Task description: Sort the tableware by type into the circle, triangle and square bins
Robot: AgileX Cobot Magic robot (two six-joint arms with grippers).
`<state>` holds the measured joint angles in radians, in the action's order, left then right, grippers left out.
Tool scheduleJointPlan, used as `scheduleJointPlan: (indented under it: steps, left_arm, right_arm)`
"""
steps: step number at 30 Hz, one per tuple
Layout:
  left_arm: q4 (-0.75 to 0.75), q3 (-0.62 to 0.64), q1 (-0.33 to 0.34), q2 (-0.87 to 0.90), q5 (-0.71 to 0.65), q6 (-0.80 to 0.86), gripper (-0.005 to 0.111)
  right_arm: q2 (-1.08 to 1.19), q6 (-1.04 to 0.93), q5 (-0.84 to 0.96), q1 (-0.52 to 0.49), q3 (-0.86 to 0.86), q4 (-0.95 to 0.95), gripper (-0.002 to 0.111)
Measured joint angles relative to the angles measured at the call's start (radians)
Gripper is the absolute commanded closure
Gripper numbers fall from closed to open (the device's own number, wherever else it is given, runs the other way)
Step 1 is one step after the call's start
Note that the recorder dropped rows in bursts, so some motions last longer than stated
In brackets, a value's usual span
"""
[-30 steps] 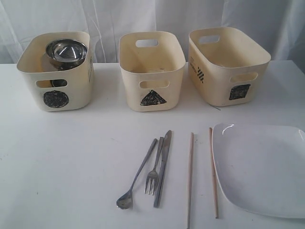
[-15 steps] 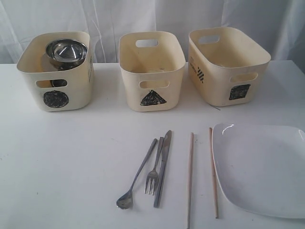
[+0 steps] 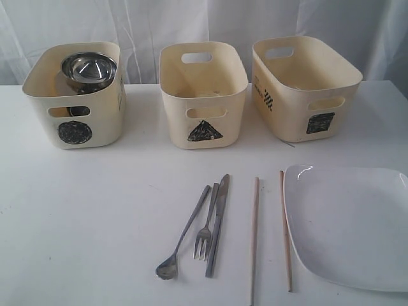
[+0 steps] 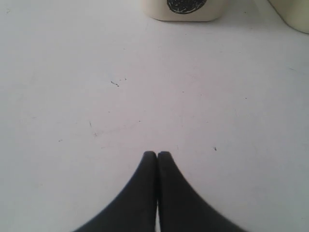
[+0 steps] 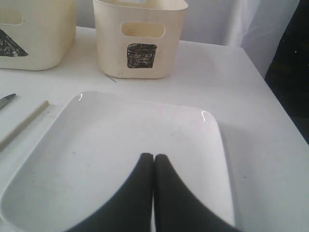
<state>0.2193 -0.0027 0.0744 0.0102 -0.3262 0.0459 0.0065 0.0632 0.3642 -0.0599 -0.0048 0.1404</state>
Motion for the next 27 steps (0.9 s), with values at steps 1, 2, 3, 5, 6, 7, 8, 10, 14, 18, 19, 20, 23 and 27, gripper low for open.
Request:
scheduleJointPlan:
  steps: [1, 2, 3, 5, 6, 7, 8, 10, 14, 18, 19, 20, 23, 27]
  left_arm:
    - [0.000, 0.000, 0.000, 0.000, 0.000, 0.000, 0.107]
    - [0.000, 0.000, 0.000, 0.000, 0.000, 0.000, 0.107]
    - [0.000, 0.000, 0.000, 0.000, 0.000, 0.000, 0.107]
    - [0.000, 0.000, 0.000, 0.000, 0.000, 0.002, 0.107]
    - [0.000, 0.000, 0.000, 0.000, 0.000, 0.002, 0.107]
    - [0.000, 0.000, 0.000, 0.000, 0.000, 0.003, 0.107]
    - [0.000, 0.000, 0.000, 0.000, 0.000, 0.003, 0.107]
    - [0.000, 0.000, 0.000, 0.000, 0.000, 0.003, 0.107]
    - [0.000, 0.000, 0.000, 0.000, 0.000, 0.003, 0.107]
    - [0.000, 0.000, 0.000, 0.000, 0.000, 0.003, 0.107]
    - [0.000, 0.000, 0.000, 0.000, 0.000, 0.004, 0.107]
    - [0.000, 0.000, 0.000, 0.000, 0.000, 0.004, 0.107]
    - [0.000, 0.000, 0.000, 0.000, 0.000, 0.004, 0.107]
    - [0.000, 0.000, 0.000, 0.000, 0.000, 0.004, 0.107]
  right_arm:
    - [0.000, 0.000, 0.000, 0.000, 0.000, 0.000, 0.108]
    - [0.000, 0.000, 0.000, 0.000, 0.000, 0.000, 0.108]
    - [0.000, 0.000, 0.000, 0.000, 0.000, 0.000, 0.108]
    - [0.000, 0.000, 0.000, 0.000, 0.000, 0.000, 0.108]
    - [0.000, 0.000, 0.000, 0.000, 0.000, 0.000, 0.108]
    - [0.000, 0.000, 0.000, 0.000, 0.000, 0.000, 0.108]
    - [0.000, 0.000, 0.000, 0.000, 0.000, 0.000, 0.108]
    - [0.000, 0.000, 0.000, 0.000, 0.000, 0.000, 0.108]
    - [0.000, -0.073, 0.000, 0.000, 0.000, 0.042, 0.108]
    - [0.000, -0.118, -0.079, 0.000, 0.002, 0.055, 0.108]
    - [0.000, -0.110, -0.116, 0.000, 0.004, 0.043, 0.108]
    - [0.000, -0.096, -0.165, 0.000, 0.004, 0.031, 0.108]
    - [0.000, -0.033, -0.345, 0.000, 0.004, 0.010, 0.108]
    - [-0.001, 0.192, -0.609, 0.000, 0.004, -0.010, 0.108]
